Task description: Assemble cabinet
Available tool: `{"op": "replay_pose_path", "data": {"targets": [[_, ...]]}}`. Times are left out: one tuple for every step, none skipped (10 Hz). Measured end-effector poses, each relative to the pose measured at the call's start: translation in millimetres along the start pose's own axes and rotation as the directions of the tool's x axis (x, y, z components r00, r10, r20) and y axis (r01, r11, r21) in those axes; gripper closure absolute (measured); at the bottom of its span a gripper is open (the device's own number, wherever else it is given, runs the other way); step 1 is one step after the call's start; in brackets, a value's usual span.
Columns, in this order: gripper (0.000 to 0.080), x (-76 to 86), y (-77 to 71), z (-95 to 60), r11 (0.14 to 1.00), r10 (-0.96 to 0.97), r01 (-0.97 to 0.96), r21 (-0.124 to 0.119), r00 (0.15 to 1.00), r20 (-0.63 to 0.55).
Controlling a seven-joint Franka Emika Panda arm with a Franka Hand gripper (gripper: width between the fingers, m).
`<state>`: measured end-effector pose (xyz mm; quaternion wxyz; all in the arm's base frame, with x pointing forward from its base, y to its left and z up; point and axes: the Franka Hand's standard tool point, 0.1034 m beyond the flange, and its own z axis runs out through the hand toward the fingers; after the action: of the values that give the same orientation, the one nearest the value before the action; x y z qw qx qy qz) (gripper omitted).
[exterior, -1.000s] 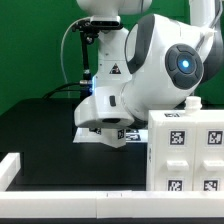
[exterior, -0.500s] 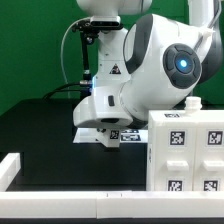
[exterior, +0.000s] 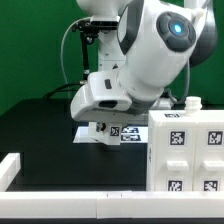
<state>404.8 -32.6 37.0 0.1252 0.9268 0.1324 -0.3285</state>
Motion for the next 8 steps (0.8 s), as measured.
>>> {"op": "replay_pose_path", "data": {"targets": [[0.0514,-1.7,-0.1,0.9,1.0,0.004,-0.004,0.006,0.999,-0.037],[0.0514,0.8,-0.1,0.7,1.0,0.003,-0.002,0.006,0.996,-0.084],[0.0514,0.2,0.0,0.7,1.0,0.005,-0.004,0.01,0.993,-0.118],[0.0514,-4.6,2.0,0.4,1.0,0.026,-0.025,0.016,0.996,-0.085],[0.0514,-6.4,7.7,-4.0,0.998,0.065,-0.064,0.017,0.997,-0.04],[0.0514,-6.3,10.5,-8.1,0.995,0.101,-0.101,0.014,0.995,-0.007],[0.0514,-9.5,11.0,-10.1,0.99,0.142,-0.143,0.011,0.989,0.028],[0.0512,-13.8,6.1,-6.0,0.979,0.206,-0.206,-0.005,0.977,0.061]]}}
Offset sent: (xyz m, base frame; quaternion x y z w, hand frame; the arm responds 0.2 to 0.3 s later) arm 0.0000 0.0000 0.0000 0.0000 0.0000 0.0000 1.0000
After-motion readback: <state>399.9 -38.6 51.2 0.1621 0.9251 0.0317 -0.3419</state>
